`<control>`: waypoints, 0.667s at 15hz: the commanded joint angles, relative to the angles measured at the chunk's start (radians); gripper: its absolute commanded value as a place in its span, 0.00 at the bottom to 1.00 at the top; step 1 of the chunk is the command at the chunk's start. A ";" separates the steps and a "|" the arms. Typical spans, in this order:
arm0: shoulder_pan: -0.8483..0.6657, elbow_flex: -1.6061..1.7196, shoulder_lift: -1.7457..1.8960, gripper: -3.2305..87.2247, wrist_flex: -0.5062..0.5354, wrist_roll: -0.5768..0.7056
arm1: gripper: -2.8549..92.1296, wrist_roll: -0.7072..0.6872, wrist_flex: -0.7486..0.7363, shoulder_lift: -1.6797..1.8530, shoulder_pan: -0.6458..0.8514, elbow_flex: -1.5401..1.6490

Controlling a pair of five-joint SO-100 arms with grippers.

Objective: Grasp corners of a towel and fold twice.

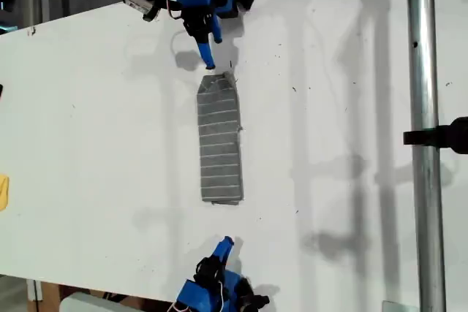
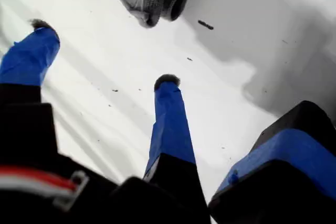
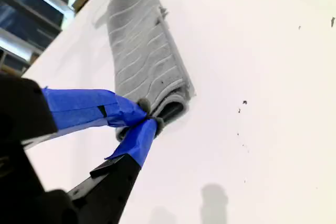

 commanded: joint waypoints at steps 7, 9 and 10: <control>0.133 0.360 0.193 0.01 -0.112 -0.219 | 0.50 -0.063 -0.376 -0.676 0.155 -0.054; 0.137 0.357 0.193 0.01 -0.104 -0.222 | 0.49 -0.107 -0.517 -0.861 0.189 -0.103; 0.138 0.354 0.193 0.01 -0.097 -0.218 | 0.48 -0.133 -0.583 -0.960 0.199 -0.141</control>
